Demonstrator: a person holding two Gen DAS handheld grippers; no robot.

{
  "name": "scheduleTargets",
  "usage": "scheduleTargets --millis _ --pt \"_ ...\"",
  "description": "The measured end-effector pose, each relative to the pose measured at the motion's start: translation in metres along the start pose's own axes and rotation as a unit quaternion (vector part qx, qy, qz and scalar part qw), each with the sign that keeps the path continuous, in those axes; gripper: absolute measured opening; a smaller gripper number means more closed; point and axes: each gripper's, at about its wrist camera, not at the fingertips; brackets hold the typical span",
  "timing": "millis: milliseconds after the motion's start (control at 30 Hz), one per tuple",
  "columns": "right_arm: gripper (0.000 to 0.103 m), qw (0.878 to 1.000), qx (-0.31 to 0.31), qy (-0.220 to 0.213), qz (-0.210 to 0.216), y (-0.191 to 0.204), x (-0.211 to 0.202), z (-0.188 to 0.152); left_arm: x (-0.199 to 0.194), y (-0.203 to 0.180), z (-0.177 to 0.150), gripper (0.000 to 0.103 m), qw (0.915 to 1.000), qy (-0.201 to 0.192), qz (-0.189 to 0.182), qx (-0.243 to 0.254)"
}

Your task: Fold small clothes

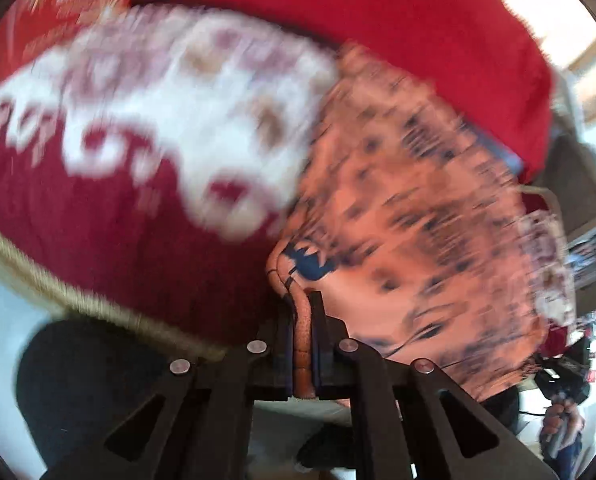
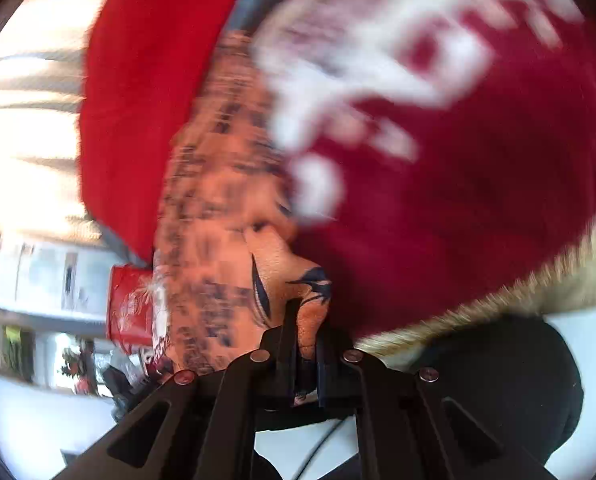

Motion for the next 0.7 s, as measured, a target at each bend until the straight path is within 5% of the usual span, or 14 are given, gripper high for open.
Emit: scheduleTargets --millis 100,233,367,400,433,467,533,600,700 --pt "0.007 0.998 -0.022 -0.016 0.049 0.036 -0.005 0.025 -0.027 -0.015 0.040 0.007 0.9984 -0.038 -0.041 0.009" --pt "0.007 0.988 -0.090 -0.063 0.113 0.107 0.006 0.120 -0.039 -0.045 0.129 0.007 0.9900 -0.105 -0.091 0.020" --pt "0.016 0.981 -0.081 -0.129 0.122 0.133 0.042 0.216 0.018 -0.069 0.229 0.016 0.9877 -0.133 -0.081 -0.014" --pt "0.026 0.984 -0.083 -0.129 0.096 0.129 0.064 0.240 0.040 -0.073 0.244 0.027 0.9895 -0.130 -0.060 -0.020" --pt "0.067 0.987 -0.080 -0.125 0.069 0.122 0.081 0.251 0.068 -0.076 0.256 0.065 0.9923 -0.119 -0.027 -0.020" --pt "0.094 0.990 -0.063 -0.119 0.033 0.109 0.102 0.261 0.098 -0.079 0.264 0.092 0.9952 -0.097 0.002 -0.015" --pt "0.092 0.995 -0.024 -0.093 -0.025 0.075 0.128 0.259 0.145 -0.073 0.266 0.091 0.9971 -0.053 0.054 -0.010" --pt "0.092 0.994 -0.012 -0.108 -0.034 0.063 0.128 0.236 0.159 -0.056 0.257 0.090 0.9965 -0.019 0.076 -0.030" --pt "0.092 0.989 -0.069 -0.129 -0.025 0.078 0.098 0.174 0.114 -0.027 0.232 0.091 0.9915 -0.095 0.054 -0.070"
Point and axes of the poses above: each gripper's, at about its wrist camera, not at the fingertips, and x roughly the way its jaws point, y to its left, z to its top, and after that the axes turned 10 degrees about z, right-handed
